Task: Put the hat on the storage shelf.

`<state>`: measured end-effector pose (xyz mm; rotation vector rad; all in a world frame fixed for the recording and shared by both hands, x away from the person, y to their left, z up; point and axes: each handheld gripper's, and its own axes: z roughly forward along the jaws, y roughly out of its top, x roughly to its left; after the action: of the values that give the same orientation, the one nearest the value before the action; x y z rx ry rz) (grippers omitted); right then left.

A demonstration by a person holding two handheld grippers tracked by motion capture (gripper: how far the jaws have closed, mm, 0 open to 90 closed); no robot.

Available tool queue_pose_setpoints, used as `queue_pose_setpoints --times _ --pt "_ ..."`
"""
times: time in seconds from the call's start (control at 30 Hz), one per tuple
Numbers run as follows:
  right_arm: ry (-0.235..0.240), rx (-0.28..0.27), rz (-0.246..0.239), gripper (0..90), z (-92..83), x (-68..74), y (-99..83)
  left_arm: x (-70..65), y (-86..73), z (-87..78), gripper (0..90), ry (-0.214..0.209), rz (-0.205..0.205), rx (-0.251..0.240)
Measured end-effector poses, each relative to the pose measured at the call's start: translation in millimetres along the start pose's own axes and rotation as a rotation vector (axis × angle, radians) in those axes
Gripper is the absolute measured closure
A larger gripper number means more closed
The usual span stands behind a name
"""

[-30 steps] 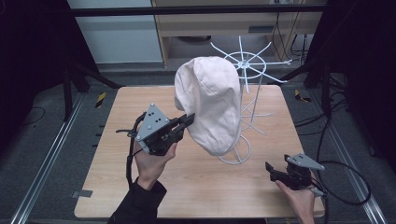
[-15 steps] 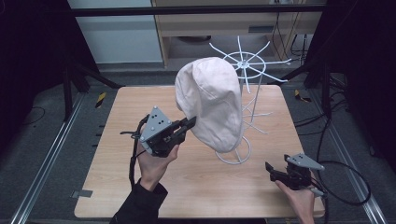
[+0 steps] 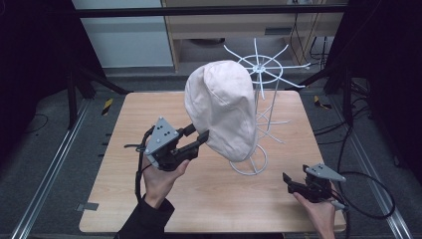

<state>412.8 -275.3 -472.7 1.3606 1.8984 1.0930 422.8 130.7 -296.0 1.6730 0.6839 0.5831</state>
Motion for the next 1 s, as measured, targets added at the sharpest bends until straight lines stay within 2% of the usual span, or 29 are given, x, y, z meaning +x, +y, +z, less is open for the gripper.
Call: queue_pose_setpoints --times 0.2,0.4,0.5,0.63,0.73,0.93,0.97,1.0 --pt "-0.001 -0.001 -0.001 20.1 -0.2 0.3 0.1 3.9 -3.6 -10.1 47.7 0.011 -0.005 -0.005" --pt "-0.003 -0.002 -0.002 20.1 -0.2 -0.1 -0.1 6.9 -11.5 -21.7 40.7 0.035 0.008 0.008" --pt "-0.003 -0.002 -0.001 20.0 -0.5 0.2 -0.1 13.6 -22.5 -33.0 39.3 0.064 -0.002 0.017" --pt "-0.005 -0.005 -0.003 20.0 -0.5 -0.1 -0.3 19.0 -30.5 -40.9 37.1 0.08 -0.003 0.034" --pt "-0.006 -0.004 -0.002 20.0 -0.5 -0.1 -0.3 27.4 -41.5 -50.3 36.5 0.115 -0.004 0.056" --pt "-0.007 -0.007 -0.003 19.9 -0.6 0.0 -0.5 43.2 -66.0 -58.2 35.9 0.149 -0.031 0.103" --pt "-0.007 -0.007 -0.003 19.9 -0.6 0.0 -0.5 43.2 -66.0 -58.2 35.8 0.149 -0.031 0.103" --pt "-0.008 -0.007 -0.004 19.9 -0.6 -0.2 -0.5 47.7 -74.7 -59.1 35.8 0.163 -0.043 0.118"
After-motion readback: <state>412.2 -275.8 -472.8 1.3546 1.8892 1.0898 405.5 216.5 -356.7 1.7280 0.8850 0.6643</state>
